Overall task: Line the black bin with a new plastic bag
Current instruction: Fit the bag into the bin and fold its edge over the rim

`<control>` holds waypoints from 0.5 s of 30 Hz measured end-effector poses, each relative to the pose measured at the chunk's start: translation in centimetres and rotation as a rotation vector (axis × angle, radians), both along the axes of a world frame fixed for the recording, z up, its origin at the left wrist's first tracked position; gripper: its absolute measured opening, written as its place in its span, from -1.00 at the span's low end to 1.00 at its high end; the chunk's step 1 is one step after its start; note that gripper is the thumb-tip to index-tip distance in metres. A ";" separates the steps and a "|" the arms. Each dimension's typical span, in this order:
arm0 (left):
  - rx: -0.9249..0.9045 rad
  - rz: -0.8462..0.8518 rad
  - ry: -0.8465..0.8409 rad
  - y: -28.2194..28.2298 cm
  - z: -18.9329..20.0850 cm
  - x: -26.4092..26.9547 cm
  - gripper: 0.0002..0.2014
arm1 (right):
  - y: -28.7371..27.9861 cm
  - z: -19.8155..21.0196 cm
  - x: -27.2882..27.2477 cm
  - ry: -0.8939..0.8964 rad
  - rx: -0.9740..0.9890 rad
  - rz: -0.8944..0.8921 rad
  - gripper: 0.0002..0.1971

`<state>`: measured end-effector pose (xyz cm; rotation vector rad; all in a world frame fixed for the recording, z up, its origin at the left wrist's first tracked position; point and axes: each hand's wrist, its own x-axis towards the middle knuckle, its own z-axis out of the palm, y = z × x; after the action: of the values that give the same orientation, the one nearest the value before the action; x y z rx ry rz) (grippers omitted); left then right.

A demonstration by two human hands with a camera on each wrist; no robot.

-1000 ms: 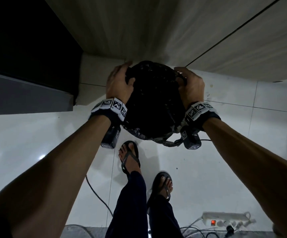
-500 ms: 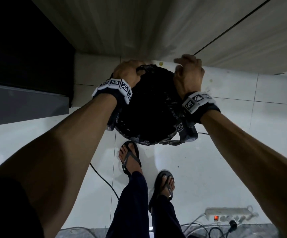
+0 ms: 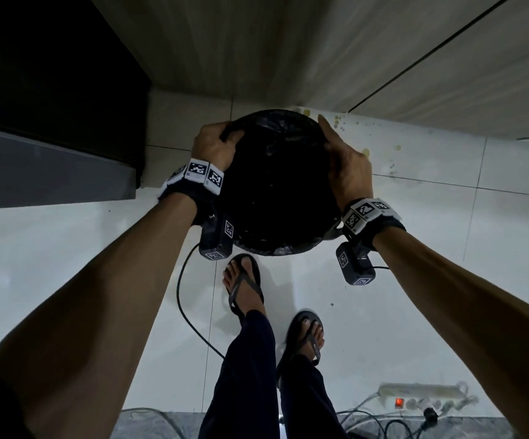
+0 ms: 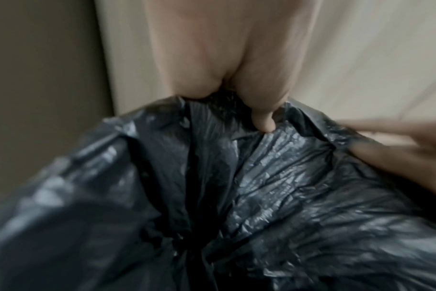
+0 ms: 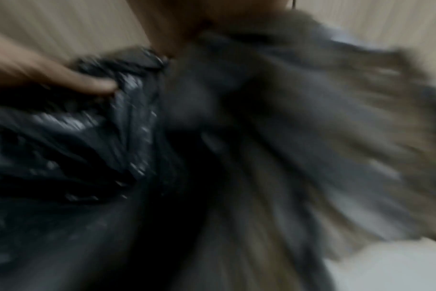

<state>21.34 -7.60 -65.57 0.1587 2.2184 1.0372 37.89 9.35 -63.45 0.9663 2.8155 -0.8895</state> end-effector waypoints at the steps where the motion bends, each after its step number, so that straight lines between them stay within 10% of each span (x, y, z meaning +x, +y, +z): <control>1: 0.006 0.042 -0.004 -0.3 0.0 0.4 -0.71 | -0.1 0.0 0.3 -0.013 -0.015 -0.016 -0.34; 10: -0.071 0.173 0.001 -3.1 0.8 4.2 -0.50 | -0.4 -0.1 0.4 -0.043 -0.071 0.004 -0.60; 15: -0.034 -0.248 0.448 -0.9 3.2 4.4 -0.34 | 0.1 -0.3 -0.2 -0.014 -0.016 -0.079 -0.71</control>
<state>25.71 -8.52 -62.34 0.6917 2.5251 0.8896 37.66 9.46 -63.71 1.0846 2.7715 -0.9078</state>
